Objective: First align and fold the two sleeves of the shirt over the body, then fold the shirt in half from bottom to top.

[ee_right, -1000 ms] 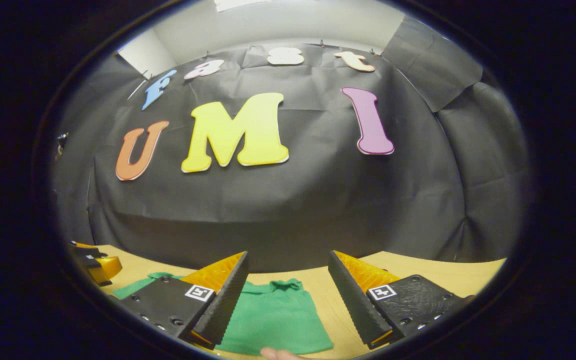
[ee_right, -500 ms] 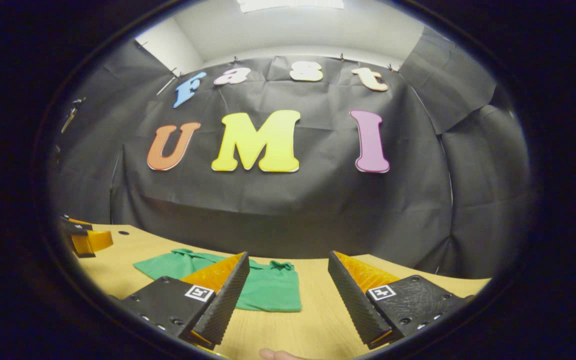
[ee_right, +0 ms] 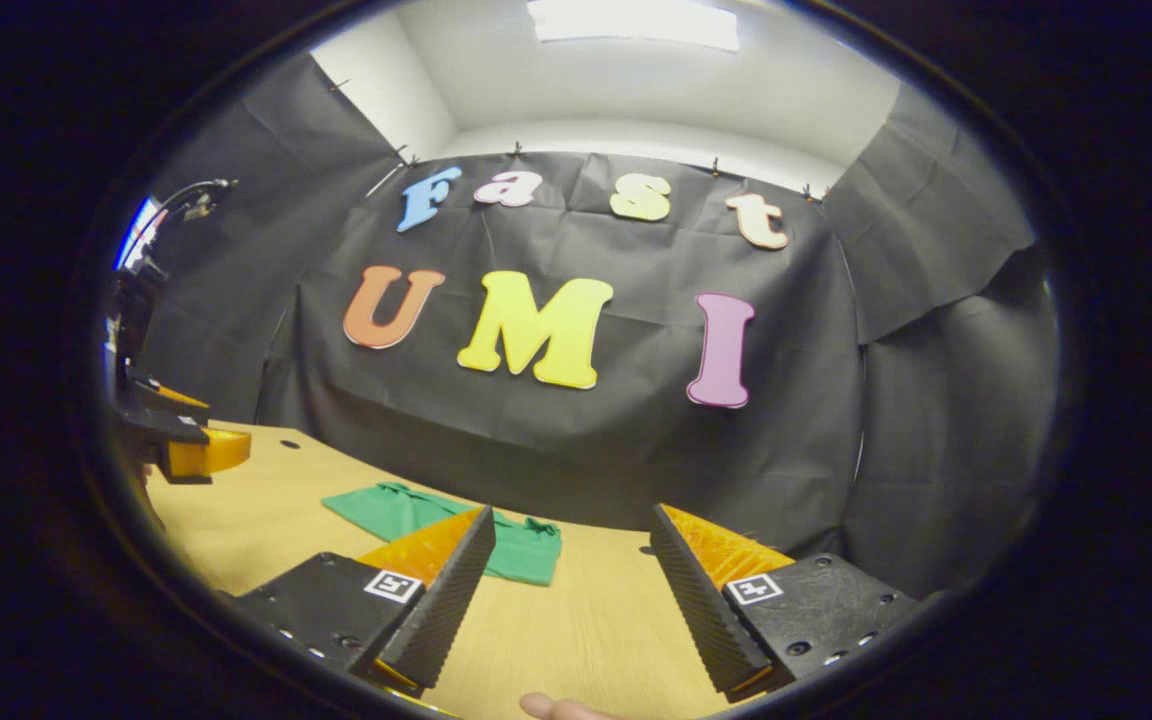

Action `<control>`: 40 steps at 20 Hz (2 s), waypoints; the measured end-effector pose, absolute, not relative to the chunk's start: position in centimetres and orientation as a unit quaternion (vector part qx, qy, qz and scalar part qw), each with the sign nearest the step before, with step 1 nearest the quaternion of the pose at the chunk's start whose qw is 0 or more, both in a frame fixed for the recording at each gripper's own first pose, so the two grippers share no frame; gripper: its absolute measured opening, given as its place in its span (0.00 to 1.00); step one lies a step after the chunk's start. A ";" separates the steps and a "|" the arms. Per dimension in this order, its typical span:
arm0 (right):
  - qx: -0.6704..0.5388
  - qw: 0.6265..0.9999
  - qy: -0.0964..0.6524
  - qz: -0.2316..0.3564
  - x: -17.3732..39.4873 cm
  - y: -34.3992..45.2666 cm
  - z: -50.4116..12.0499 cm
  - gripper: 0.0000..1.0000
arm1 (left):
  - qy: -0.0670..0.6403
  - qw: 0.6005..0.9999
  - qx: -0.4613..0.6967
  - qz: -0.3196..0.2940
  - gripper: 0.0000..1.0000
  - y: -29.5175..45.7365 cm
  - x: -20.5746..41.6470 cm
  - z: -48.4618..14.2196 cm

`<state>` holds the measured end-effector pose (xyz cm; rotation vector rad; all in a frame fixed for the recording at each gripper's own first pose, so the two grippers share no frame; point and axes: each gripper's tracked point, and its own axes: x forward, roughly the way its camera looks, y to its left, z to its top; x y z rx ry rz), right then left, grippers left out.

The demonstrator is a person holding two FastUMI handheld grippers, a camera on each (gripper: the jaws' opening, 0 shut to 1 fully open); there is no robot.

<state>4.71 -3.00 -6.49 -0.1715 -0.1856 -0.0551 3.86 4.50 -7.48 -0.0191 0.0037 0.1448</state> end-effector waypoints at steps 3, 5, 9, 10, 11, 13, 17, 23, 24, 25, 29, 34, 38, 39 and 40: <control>-0.089 0.993 -0.068 -0.028 0.1 -2.3 -6.3 0.96 | 0.013 0.998 -0.025 0.050 1.00 2.4 0.4 -6.5; -0.083 0.995 -0.055 -0.019 -2.3 -1.4 -6.1 0.94 | 0.004 0.999 -0.009 0.044 1.00 1.9 -1.3 -5.3; -0.051 0.998 -0.017 -0.013 -4.4 -0.8 -5.8 0.94 | 0.002 1.000 0.003 0.020 1.00 1.6 -2.9 -3.0; -0.040 0.999 -0.011 -0.018 -4.5 -0.9 -5.6 0.96 | 0.002 1.000 -0.003 0.017 1.00 1.6 -3.3 -2.7; -0.033 0.999 -0.009 -0.024 -4.5 -1.0 -5.3 0.96 | -0.002 1.000 -0.004 0.012 1.00 1.4 -3.7 -2.1; -0.031 0.998 -0.015 -0.044 -4.4 -1.4 -4.4 0.95 | -0.019 1.000 0.006 0.011 1.00 1.6 -4.4 -0.8; -0.052 0.996 -0.033 -0.058 -3.9 -0.5 -3.1 0.95 | -0.035 0.999 0.013 -0.007 1.00 1.2 -4.7 -0.3; -0.054 0.998 -0.025 -0.033 -2.7 1.7 -3.5 0.97 | -0.027 1.000 0.002 0.001 1.00 2.5 -4.2 -0.6; -0.054 0.998 -0.022 -0.032 -2.5 1.6 -3.7 0.97 | -0.027 1.000 0.000 0.003 1.00 2.5 -4.2 -0.6; -0.054 0.998 -0.019 -0.031 -2.6 1.5 -3.9 0.95 | -0.028 1.000 -0.004 0.004 1.00 2.6 -4.2 -0.5; -0.048 0.998 -0.007 -0.035 -2.5 0.8 -4.5 0.95 | -0.031 0.999 -0.007 0.003 1.00 2.6 -4.2 -0.5; -0.045 0.998 0.001 -0.037 -2.4 0.4 -5.2 0.95 | -0.025 1.000 -0.008 -0.009 1.00 1.9 -4.0 -1.0; -0.041 0.999 -0.001 -0.034 -2.6 0.9 -5.1 0.95 | -0.019 1.000 -0.012 -0.013 1.00 1.7 -3.9 -1.4; -0.043 0.999 -0.002 -0.034 -2.7 0.9 -5.1 0.96 | -0.018 1.000 -0.013 -0.013 1.00 1.8 -3.8 -1.5; -0.045 0.998 -0.003 -0.031 -2.8 1.0 -5.2 0.95 | -0.016 1.000 -0.014 -0.012 1.00 1.9 -3.8 -1.6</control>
